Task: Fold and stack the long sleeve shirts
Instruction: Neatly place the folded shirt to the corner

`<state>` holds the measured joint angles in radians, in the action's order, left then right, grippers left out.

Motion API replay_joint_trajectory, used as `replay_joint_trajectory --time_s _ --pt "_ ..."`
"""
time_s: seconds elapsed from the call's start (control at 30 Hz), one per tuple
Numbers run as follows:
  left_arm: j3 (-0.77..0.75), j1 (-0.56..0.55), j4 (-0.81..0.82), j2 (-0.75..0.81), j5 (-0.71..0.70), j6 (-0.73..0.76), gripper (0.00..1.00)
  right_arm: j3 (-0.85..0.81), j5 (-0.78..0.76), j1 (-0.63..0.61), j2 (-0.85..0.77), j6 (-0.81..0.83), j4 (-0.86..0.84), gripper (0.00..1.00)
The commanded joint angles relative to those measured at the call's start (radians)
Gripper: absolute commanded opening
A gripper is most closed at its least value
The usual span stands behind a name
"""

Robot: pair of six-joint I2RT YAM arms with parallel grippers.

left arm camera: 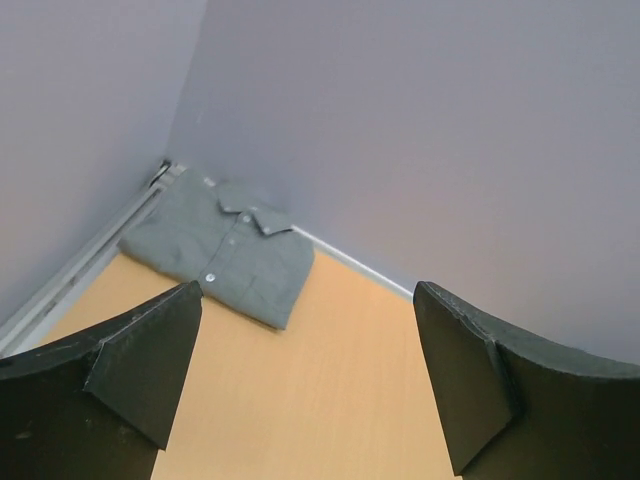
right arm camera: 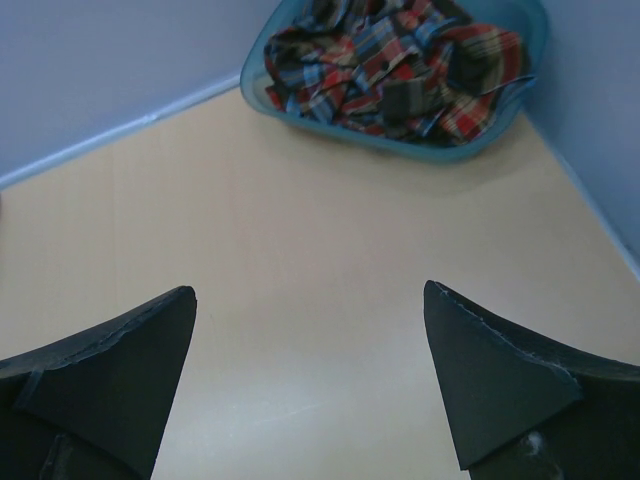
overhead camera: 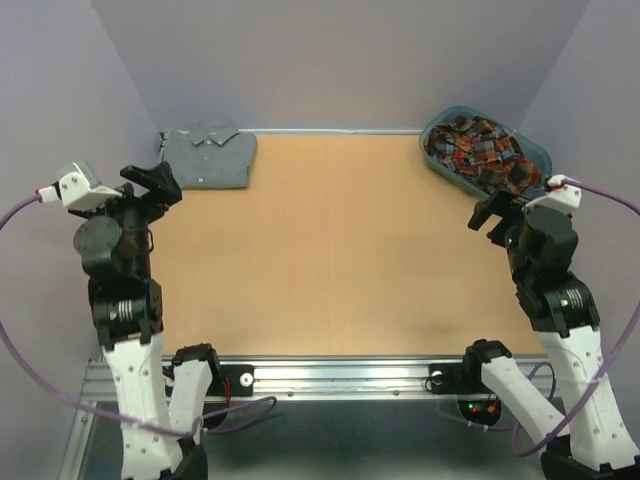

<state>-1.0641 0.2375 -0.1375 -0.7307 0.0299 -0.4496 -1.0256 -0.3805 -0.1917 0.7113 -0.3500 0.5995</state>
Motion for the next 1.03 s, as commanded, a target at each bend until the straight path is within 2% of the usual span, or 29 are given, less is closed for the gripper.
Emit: replay_joint_trajectory --time_s 0.0,0.1,0.17,0.27,0.37,0.5,0.73,1.0 --pt "-0.086 -0.144 -0.218 0.108 -0.094 0.175 0.99 -0.027 -0.175 -0.009 -0.113 0.036 0.01 1.0" --pt "-0.144 -0.236 -0.31 0.242 -0.198 0.227 0.99 0.025 -0.181 -0.009 -0.226 0.054 -0.013 1.0" --pt "-0.163 -0.288 -0.367 0.27 -0.304 0.239 0.99 0.056 -0.184 -0.009 -0.315 0.072 -0.026 1.0" --pt "-0.12 -0.326 -0.413 0.335 -0.415 0.236 0.99 0.111 -0.215 -0.009 -0.389 0.103 -0.044 1.0" --pt "-0.025 -0.339 -0.386 0.427 -0.459 0.212 0.99 0.151 -0.207 -0.009 -0.463 0.121 -0.044 1.0" --pt "0.097 -0.348 -0.347 0.491 -0.495 0.198 0.99 0.196 -0.193 -0.009 -0.532 0.125 -0.05 1.0" --pt "0.15 -0.379 -0.3 0.56 -0.539 0.192 0.99 0.225 -0.17 -0.009 -0.567 0.12 -0.055 1.0" --pt "0.156 -0.383 -0.284 0.56 -0.53 0.178 0.99 0.213 -0.144 -0.009 -0.57 0.131 -0.064 1.0"
